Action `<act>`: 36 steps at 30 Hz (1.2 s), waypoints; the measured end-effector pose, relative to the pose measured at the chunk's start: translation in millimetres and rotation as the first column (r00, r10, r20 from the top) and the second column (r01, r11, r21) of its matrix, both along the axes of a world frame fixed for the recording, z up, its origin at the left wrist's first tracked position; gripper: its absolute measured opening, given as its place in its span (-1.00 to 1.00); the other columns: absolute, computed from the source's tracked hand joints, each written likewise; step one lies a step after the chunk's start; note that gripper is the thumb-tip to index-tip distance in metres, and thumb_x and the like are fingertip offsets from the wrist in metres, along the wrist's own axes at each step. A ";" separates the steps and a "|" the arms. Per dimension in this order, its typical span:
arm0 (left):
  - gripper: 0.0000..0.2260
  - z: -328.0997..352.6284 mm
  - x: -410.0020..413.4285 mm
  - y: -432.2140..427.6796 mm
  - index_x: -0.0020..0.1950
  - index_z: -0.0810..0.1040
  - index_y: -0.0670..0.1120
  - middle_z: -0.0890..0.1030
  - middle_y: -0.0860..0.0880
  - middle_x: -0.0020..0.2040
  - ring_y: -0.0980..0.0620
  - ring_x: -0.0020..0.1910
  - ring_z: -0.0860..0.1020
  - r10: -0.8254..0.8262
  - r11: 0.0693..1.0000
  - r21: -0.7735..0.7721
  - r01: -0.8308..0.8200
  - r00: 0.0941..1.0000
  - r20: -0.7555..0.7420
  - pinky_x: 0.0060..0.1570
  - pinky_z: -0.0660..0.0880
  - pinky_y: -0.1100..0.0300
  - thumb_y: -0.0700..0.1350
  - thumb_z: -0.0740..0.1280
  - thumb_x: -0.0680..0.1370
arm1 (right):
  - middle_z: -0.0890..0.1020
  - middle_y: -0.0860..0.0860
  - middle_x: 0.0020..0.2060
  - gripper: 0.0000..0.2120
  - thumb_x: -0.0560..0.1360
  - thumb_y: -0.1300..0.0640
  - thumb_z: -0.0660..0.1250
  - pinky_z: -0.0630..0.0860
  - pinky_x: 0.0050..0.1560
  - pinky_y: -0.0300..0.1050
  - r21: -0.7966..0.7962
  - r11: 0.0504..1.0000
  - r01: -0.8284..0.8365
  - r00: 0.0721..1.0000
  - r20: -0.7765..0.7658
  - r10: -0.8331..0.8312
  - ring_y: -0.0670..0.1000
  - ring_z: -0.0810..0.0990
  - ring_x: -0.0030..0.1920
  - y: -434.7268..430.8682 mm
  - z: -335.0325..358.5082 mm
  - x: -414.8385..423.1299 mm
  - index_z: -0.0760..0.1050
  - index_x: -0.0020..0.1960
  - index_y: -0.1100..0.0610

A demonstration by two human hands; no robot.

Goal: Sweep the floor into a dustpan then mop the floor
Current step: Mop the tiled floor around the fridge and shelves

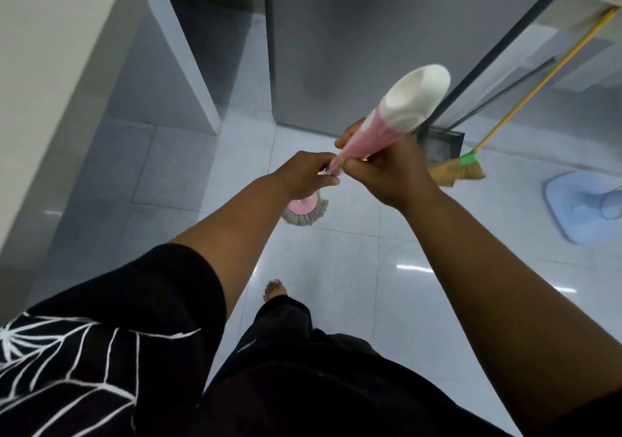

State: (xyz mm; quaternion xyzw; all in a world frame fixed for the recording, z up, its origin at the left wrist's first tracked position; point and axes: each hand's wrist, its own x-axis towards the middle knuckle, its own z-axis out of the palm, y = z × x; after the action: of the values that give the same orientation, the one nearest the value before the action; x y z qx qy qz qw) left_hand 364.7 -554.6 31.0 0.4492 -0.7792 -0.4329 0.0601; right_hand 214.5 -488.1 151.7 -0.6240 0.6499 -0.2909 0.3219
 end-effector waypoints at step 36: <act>-0.81 -60.4 -138.1 242.7 0.16 0.49 -0.16 0.61 -0.18 0.03 -0.18 0.03 0.56 -0.436 0.887 0.026 0.460 0.820 0.370 0.05 0.51 -0.08 -0.15 0.32 0.57 | 0.50 -0.07 -0.08 -0.55 0.45 -0.07 0.38 0.41 -0.28 -0.17 0.317 0.946 0.062 0.792 -0.592 0.146 -0.02 0.52 -0.20 382.0 41.8 -104.5 0.40 0.29 -0.01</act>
State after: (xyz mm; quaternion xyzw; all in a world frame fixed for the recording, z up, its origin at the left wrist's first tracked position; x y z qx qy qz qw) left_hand 226.6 -311.9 -29.4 0.3238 -0.8737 -0.3181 -0.1751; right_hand 110.0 -106.1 193.6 -0.6379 0.7428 0.0418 0.1991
